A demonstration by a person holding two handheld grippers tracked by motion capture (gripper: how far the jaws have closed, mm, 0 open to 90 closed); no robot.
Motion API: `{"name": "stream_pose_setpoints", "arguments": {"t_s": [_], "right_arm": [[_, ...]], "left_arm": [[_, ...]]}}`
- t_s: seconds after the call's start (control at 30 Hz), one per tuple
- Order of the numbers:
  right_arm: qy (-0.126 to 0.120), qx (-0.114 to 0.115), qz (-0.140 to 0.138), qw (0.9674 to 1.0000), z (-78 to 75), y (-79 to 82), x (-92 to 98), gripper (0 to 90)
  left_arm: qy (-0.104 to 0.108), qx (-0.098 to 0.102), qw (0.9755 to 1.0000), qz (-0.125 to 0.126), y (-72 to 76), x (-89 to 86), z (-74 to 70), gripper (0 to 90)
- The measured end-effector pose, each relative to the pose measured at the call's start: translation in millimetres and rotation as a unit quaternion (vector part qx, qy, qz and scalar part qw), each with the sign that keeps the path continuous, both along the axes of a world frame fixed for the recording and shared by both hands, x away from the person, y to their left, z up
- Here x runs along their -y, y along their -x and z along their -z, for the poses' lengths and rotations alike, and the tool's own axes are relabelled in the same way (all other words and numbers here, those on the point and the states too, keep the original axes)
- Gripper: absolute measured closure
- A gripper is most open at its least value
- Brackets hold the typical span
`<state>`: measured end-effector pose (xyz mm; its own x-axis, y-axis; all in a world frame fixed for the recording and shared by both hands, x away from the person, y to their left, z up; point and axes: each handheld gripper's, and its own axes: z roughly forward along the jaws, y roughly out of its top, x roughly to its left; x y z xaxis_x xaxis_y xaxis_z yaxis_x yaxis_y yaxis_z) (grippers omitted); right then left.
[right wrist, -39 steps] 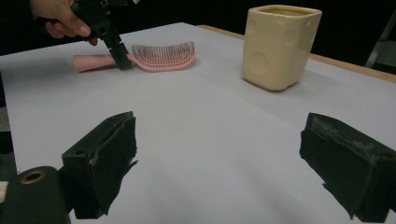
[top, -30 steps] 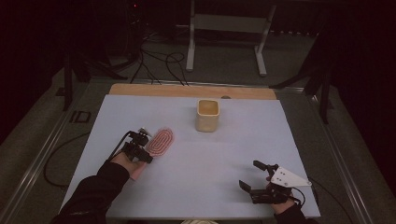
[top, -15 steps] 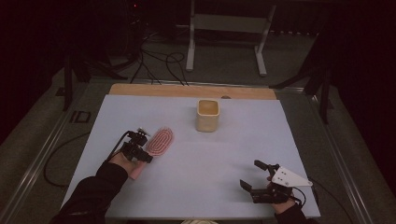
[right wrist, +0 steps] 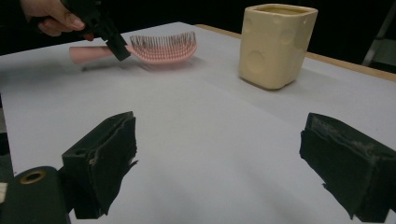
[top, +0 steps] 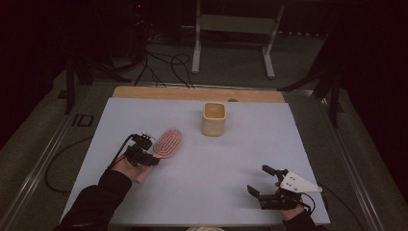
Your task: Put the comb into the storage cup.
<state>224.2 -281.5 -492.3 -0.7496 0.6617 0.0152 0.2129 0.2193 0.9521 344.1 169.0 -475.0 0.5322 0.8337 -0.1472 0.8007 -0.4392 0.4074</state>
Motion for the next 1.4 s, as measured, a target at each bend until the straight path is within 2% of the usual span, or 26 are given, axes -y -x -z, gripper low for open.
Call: {"name": "stream_pose_setpoints", "arguments": {"t_s": [0.03, 0.23, 0.4, 0.6, 0.67, 0.73, 0.97, 1.3, 1.4], "right_arm": [[0.000, 0.000, 0.000, 1.0000, 0.0, 0.0, 0.1, 10.1], [0.000, 0.000, 0.000, 1.0000, 0.1, -0.2, -0.1, 10.1], [0.000, 0.000, 0.001, 1.0000, 0.1, -0.2, -0.3, 10.1], [0.000, -0.003, 0.001, 1.0000, 0.3, -0.1, -0.8, 10.1], [0.000, -0.003, 0.001, 1.0000, 0.3, -0.1, -0.8, 10.1], [0.000, -0.003, 0.001, 1.0000, 0.4, -0.2, -0.9, 10.1], [-0.001, -0.004, -0.001, 1.0000, 1.2, -0.8, -1.3, 10.1], [-0.001, -0.008, 0.001, 1.0000, 2.0, -1.2, -1.9, 10.1], [0.000, -0.009, 0.000, 1.0000, 2.1, -1.4, -2.2, 10.1]], "left_arm": [[-0.002, 0.010, 0.9999, -0.005, 1.3, -0.1, -1.5, 71.2], [0.024, 0.041, 0.9989, -0.003, 7.4, -2.7, -12.7, 71.2], [0.052, 0.070, 0.9962, -0.002, 14.0, -4.3, -22.6, 71.2], [0.076, 0.093, 0.9927, 0.011, 22.2, 0.8, -29.4, 71.2], [0.082, 0.108, 0.9907, 0.012, 24.8, 3.2, -30.4, 71.2], [0.096, 0.112, 0.9889, 0.020, 26.3, 5.7, -31.0, 71.1], [0.116, 0.133, 0.9828, 0.056, 31.8, 24.2, -28.7, 71.2], [0.142, 0.169, 0.9706, 0.095, 35.0, 44.3, -21.1, 71.2], [0.149, 0.175, 0.9681, 0.100, 35.4, 47.5, -17.9, 71.2]]}}
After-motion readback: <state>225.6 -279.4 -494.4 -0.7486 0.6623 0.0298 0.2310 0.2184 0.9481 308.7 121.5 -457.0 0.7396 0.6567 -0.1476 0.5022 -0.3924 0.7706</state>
